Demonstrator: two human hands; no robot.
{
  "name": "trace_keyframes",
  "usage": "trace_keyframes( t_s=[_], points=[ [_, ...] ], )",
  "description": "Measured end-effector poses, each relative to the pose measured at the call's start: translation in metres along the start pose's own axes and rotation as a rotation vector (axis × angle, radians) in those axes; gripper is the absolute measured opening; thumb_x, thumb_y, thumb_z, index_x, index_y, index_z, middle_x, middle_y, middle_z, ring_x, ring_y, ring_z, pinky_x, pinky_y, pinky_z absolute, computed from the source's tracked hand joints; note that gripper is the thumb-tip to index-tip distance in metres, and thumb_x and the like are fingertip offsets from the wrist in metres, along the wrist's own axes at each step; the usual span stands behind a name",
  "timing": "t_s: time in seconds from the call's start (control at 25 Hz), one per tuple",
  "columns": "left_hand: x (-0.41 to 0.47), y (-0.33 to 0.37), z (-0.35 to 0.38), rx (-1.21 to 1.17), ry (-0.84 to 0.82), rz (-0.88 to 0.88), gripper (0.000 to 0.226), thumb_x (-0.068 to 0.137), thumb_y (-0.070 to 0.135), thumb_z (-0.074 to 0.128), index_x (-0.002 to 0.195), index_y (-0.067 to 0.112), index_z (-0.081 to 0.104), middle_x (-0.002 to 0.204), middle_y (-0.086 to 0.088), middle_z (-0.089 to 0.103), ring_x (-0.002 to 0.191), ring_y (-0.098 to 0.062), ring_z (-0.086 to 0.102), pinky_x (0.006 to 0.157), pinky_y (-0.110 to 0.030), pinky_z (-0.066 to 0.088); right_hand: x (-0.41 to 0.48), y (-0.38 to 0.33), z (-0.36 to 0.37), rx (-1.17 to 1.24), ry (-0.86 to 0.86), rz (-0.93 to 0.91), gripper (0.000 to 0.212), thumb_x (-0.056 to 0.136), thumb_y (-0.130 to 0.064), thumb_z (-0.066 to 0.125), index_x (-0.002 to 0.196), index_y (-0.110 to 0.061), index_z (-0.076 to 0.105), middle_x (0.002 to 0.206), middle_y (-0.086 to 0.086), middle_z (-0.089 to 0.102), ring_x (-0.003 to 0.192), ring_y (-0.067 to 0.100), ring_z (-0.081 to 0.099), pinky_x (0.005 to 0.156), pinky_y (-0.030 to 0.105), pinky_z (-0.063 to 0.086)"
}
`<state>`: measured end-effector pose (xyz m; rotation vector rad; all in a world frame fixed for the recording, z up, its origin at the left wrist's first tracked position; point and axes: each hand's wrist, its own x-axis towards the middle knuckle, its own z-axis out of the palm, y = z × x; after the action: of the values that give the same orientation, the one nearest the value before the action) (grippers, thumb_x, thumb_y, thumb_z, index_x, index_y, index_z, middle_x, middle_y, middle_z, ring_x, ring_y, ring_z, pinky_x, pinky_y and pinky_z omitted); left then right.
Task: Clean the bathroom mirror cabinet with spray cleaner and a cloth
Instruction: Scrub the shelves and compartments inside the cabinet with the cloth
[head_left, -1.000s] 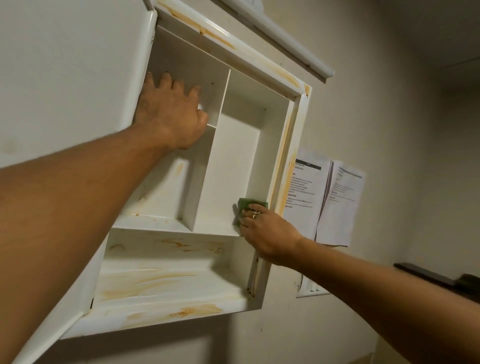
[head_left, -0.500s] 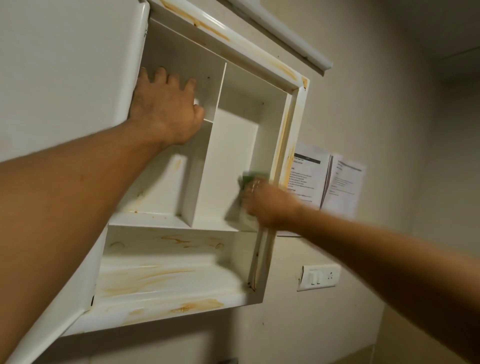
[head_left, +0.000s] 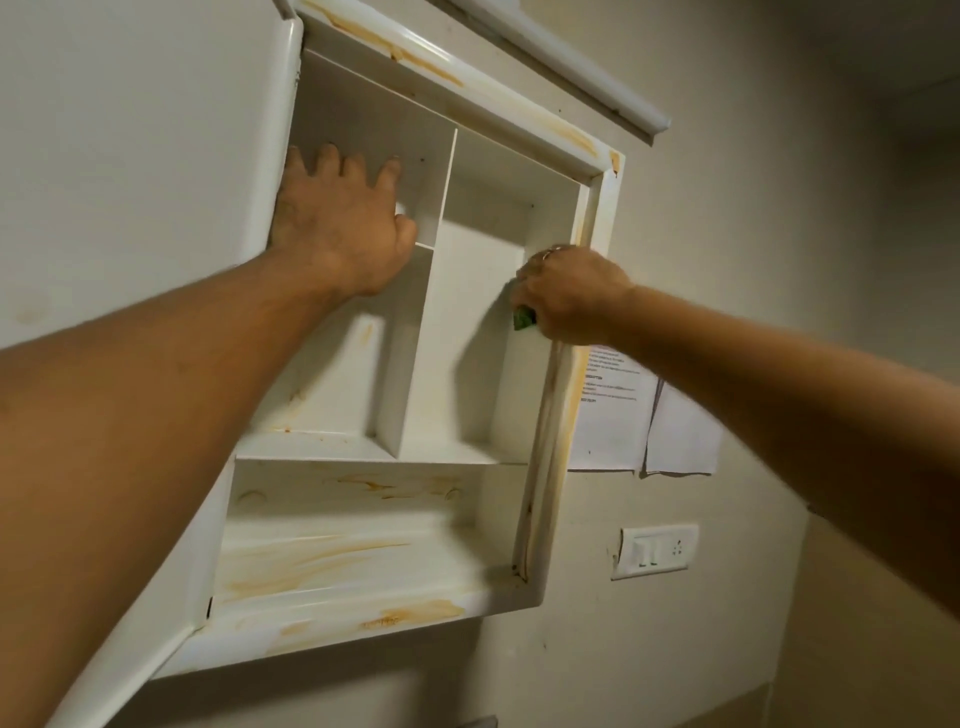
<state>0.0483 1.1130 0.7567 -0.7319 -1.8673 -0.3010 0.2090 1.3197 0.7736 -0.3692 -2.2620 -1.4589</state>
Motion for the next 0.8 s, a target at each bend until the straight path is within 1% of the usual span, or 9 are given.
trace_keyframes(
  t_s=[0.08,0.16,0.28,0.36,0.44,0.48,0.56,0.68,0.8],
  points=[
    [0.000,0.001,-0.001,0.006,-0.005,0.006,0.066,0.103,0.047,0.021,0.161,0.017,0.022,0.154,-0.024,0.042,0.144,-0.045,0.035,0.119,-0.062,0.024,-0.024,-0.059,0.026,0.032,-0.082,-0.012,0.030,0.098,-0.022,0.045,0.116,-0.019,0.068,0.117,0.004,0.069,0.110,0.028,0.063,0.097,0.042,0.051],
    [0.000,0.001,-0.002,0.007,-0.012,0.011,0.066,0.103,0.047,0.021,0.161,0.017,0.022,0.155,-0.024,0.041,0.144,-0.045,0.035,0.119,-0.062,0.023,-0.059,-0.114,0.053,0.137,-0.125,-0.148,0.029,0.093,-0.011,0.047,0.108,-0.022,0.070,0.109,0.000,0.071,0.105,0.023,0.065,0.098,0.040,0.048],
    [-0.002,0.001,-0.005,-0.011,-0.044,0.003,0.066,0.103,0.047,0.021,0.161,0.016,0.022,0.156,-0.024,0.040,0.145,-0.045,0.034,0.120,-0.062,0.023,-0.062,-0.112,0.045,0.272,-0.256,-0.198,0.029,0.088,-0.010,0.049,0.102,-0.025,0.069,0.092,-0.003,0.069,0.090,0.022,0.066,0.087,0.040,0.053],
    [-0.003,0.002,-0.006,-0.025,-0.052,0.005,0.066,0.104,0.047,0.021,0.162,0.016,0.021,0.157,-0.024,0.039,0.146,-0.045,0.033,0.120,-0.062,0.022,-0.053,-0.088,0.032,0.247,-0.341,-0.285,0.029,0.092,-0.018,0.052,0.113,-0.028,0.069,0.095,-0.004,0.070,0.091,0.022,0.065,0.094,0.044,0.052],
    [-0.001,0.000,-0.006,-0.019,-0.038,-0.003,0.066,0.103,0.047,0.020,0.161,0.016,0.022,0.156,-0.024,0.040,0.145,-0.045,0.033,0.120,-0.062,0.022,-0.033,-0.047,0.014,0.075,-0.252,-0.344,0.030,0.094,-0.025,0.055,0.119,-0.033,0.068,0.101,-0.005,0.072,0.100,0.020,0.066,0.116,0.049,0.035],
    [-0.001,-0.001,-0.006,-0.018,-0.035,0.000,0.067,0.102,0.048,0.019,0.161,0.016,0.022,0.156,-0.024,0.040,0.145,-0.045,0.033,0.120,-0.062,0.023,-0.023,-0.026,0.007,-0.042,-0.170,-0.323,0.026,0.095,-0.027,0.055,0.116,-0.033,0.068,0.100,-0.006,0.073,0.103,0.019,0.067,0.122,0.050,0.025],
    [0.000,-0.002,-0.005,-0.001,-0.017,0.009,0.074,0.096,0.050,0.013,0.160,0.015,0.026,0.153,-0.025,0.043,0.142,-0.045,0.036,0.118,-0.062,0.025,-0.008,0.004,-0.004,-0.223,0.001,-0.200,0.019,0.097,-0.026,0.055,0.108,-0.028,0.070,0.101,-0.004,0.074,0.109,0.020,0.067,0.124,0.050,0.018],
    [0.001,0.001,-0.003,0.034,-0.002,0.014,0.082,0.088,0.050,0.007,0.156,0.013,0.031,0.146,-0.028,0.048,0.135,-0.046,0.042,0.114,-0.062,0.028,-0.023,-0.035,0.018,-0.204,0.048,-0.233,0.031,0.101,-0.014,0.046,0.122,-0.013,0.068,0.127,0.007,0.069,0.126,0.026,0.060,0.125,0.046,0.017],
    [-0.003,0.001,-0.004,0.025,-0.011,0.016,0.083,0.087,0.049,0.007,0.157,0.012,0.030,0.146,-0.028,0.048,0.135,-0.046,0.042,0.114,-0.061,0.028,-0.076,-0.114,0.060,0.081,-0.095,-0.309,0.038,0.094,-0.005,0.044,0.122,-0.013,0.069,0.129,0.006,0.067,0.122,0.026,0.060,0.116,0.045,0.037]
  ],
)
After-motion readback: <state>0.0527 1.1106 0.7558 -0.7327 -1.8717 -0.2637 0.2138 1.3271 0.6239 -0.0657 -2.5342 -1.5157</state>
